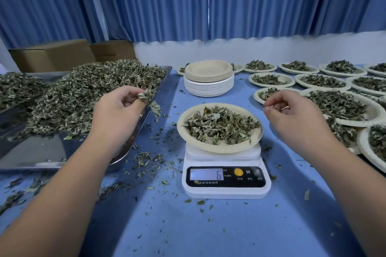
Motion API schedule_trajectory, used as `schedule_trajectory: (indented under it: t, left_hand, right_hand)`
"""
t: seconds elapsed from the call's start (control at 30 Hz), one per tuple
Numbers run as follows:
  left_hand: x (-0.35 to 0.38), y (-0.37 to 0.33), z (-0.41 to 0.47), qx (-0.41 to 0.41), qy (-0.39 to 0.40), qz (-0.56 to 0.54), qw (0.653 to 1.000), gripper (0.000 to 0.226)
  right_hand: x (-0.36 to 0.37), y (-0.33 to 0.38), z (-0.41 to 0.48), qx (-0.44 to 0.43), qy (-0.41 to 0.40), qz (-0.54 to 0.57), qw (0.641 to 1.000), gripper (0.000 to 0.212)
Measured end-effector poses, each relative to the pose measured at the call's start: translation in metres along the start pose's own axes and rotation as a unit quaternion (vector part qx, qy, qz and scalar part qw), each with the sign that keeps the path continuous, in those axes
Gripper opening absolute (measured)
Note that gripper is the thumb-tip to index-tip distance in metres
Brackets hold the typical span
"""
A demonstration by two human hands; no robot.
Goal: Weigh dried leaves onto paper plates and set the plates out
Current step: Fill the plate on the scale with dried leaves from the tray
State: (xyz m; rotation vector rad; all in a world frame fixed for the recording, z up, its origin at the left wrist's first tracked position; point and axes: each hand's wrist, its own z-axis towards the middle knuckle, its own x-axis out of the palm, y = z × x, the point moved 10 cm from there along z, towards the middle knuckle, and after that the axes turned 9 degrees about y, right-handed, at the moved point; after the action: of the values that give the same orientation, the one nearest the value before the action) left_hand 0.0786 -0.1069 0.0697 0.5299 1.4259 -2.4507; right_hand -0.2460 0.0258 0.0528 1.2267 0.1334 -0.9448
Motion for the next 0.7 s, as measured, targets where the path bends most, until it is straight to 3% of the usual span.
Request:
schedule_trajectory:
  t: [0.7]
  left_hand:
    - [0.0049,0.0071,-0.0007,-0.015,0.017,0.032,0.999,0.015]
  right_hand:
    - [-0.0016,-0.0041,-0.0016,0.012,-0.006,0.000,1.000,0.017]
